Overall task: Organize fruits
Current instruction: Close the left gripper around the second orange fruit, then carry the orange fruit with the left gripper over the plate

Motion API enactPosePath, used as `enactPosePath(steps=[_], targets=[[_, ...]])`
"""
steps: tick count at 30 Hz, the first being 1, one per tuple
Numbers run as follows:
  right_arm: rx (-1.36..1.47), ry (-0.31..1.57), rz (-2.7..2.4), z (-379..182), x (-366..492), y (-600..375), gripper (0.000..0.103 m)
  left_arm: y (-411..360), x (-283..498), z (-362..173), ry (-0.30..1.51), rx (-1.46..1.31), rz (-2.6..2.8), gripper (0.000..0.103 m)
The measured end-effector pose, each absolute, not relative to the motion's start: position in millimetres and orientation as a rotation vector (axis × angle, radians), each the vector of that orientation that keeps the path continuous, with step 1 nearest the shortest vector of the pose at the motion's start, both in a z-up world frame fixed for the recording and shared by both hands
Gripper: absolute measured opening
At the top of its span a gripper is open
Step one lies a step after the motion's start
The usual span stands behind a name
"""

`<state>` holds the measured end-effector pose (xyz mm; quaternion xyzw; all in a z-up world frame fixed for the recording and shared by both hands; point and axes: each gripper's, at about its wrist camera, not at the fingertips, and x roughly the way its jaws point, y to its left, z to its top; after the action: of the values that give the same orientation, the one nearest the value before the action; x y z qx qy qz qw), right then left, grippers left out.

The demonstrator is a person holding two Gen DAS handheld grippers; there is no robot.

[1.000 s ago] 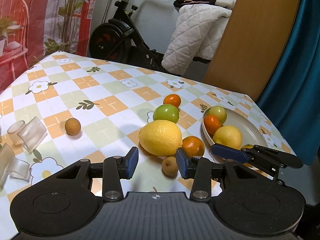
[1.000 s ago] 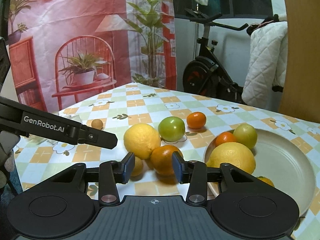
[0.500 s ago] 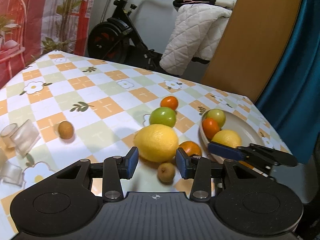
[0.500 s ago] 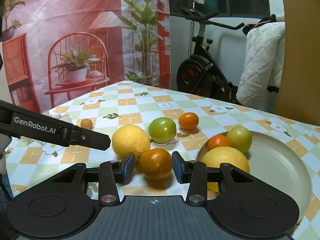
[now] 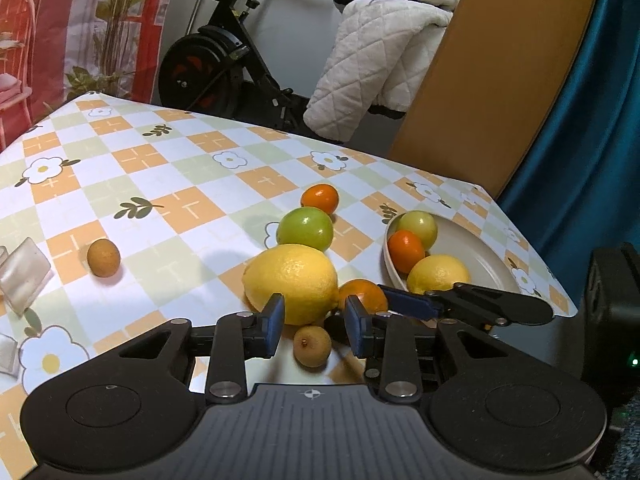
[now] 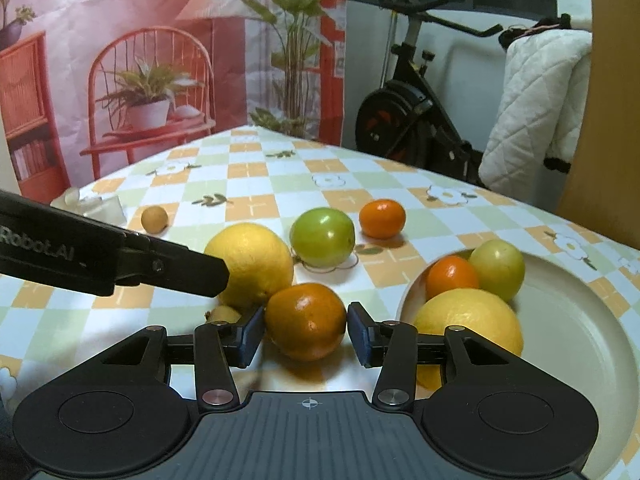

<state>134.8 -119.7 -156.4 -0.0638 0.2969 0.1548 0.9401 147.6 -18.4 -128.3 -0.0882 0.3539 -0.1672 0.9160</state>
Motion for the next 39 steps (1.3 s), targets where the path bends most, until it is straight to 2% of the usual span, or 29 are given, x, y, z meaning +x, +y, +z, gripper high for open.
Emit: enactPosePath(steps=[19, 31, 39], targets=[[-0.082, 0.599, 0.332, -159.4, 106.8, -131.4, 0.041, -52.5, 156.3, -139.5, 0.791, -0.131, -0.46, 0.036], [-0.051, 0.605, 0.338, -160.3, 96.9, -137.7, 0.041, -57.8, 156.4, -148.1, 0.831, -0.122, -0.495, 0.044], [-0.037, 0.615, 0.338, -161.0, 97.5, -138.1, 0.041, -64.4, 159.4, -154.2, 0.84, -0.114, -0.493, 0.045]])
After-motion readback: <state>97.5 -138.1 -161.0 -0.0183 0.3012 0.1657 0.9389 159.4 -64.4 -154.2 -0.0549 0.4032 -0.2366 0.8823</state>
